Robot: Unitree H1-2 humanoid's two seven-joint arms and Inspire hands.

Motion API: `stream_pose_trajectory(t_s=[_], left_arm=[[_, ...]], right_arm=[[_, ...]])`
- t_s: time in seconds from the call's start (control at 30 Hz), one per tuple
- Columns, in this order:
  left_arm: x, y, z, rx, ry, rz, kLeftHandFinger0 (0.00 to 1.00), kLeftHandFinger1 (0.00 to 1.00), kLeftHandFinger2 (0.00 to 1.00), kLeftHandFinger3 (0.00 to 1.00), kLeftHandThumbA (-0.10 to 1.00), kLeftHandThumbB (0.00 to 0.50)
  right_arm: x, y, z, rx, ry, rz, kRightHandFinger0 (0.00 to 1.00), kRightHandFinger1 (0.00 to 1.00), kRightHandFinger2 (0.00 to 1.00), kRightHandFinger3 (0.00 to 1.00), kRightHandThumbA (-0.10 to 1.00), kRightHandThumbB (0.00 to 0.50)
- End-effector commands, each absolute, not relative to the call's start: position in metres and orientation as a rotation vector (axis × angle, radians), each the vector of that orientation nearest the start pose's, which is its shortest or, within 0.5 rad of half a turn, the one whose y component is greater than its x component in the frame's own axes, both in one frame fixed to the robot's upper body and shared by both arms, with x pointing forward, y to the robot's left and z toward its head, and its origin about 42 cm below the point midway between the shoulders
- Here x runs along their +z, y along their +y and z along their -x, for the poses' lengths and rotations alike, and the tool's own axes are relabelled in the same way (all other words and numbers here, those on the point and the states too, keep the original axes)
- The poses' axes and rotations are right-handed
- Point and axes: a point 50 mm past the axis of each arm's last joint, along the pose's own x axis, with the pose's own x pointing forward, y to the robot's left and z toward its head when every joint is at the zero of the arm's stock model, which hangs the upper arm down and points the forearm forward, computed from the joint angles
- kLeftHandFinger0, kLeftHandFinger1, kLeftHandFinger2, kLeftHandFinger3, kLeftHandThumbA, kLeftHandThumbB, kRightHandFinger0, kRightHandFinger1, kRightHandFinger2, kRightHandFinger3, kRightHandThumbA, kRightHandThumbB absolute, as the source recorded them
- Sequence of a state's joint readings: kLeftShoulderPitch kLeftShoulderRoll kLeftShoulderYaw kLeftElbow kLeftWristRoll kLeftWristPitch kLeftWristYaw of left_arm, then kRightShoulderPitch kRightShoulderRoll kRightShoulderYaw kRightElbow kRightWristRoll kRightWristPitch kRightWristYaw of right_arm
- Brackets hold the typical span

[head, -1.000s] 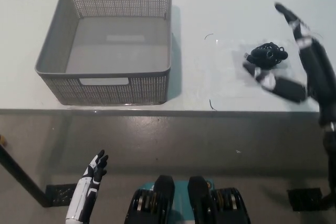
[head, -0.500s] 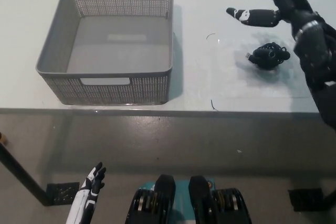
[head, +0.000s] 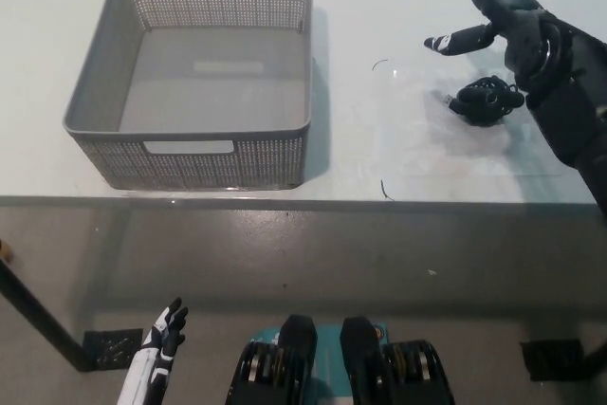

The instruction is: Use the right hand to pick up a webcam and put it into a container on the left side

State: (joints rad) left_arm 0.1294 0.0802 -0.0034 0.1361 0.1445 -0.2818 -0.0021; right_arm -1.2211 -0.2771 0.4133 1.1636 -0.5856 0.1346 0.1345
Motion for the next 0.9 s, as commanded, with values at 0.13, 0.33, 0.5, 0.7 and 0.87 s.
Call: stream_pose_trajectory(t_s=[0.13, 0.33, 0.5, 0.7, 0.87], left_arm=[[0.054, 0.246, -0.232, -0.010, -0.082, -0.233, 1.00, 1.00, 1.00, 1.00, 1.00, 0.013], [0.053, 0.246, -0.233, -0.008, -0.083, -0.237, 1.00, 1.00, 1.00, 1.00, 1.00, 0.019], [0.053, 0.246, -0.233, -0.006, -0.082, -0.230, 1.00, 1.00, 1.00, 1.00, 1.00, 0.013], [0.054, 0.247, -0.235, -0.010, -0.086, -0.231, 1.00, 1.00, 1.00, 1.00, 1.00, 0.003], [0.052, 0.246, -0.234, -0.006, -0.076, -0.233, 1.00, 1.00, 1.00, 1.00, 1.00, 0.016]], right_arm=[[0.340, -0.211, -0.599, 0.141, 0.053, 1.271, 1.00, 1.00, 1.00, 1.00, 0.79, 0.500], [0.335, -0.214, -0.598, 0.154, 0.075, 1.274, 1.00, 1.00, 1.00, 1.00, 0.77, 0.500], [0.330, -0.215, -0.598, 0.169, 0.099, 1.284, 1.00, 1.00, 1.00, 1.00, 0.75, 0.500], [0.322, -0.220, -0.597, 0.181, 0.135, 1.286, 1.00, 1.00, 1.00, 1.00, 0.76, 0.500], [0.308, -0.222, -0.595, 0.189, 0.170, 1.302, 1.00, 1.00, 1.00, 1.00, 0.75, 0.500]])
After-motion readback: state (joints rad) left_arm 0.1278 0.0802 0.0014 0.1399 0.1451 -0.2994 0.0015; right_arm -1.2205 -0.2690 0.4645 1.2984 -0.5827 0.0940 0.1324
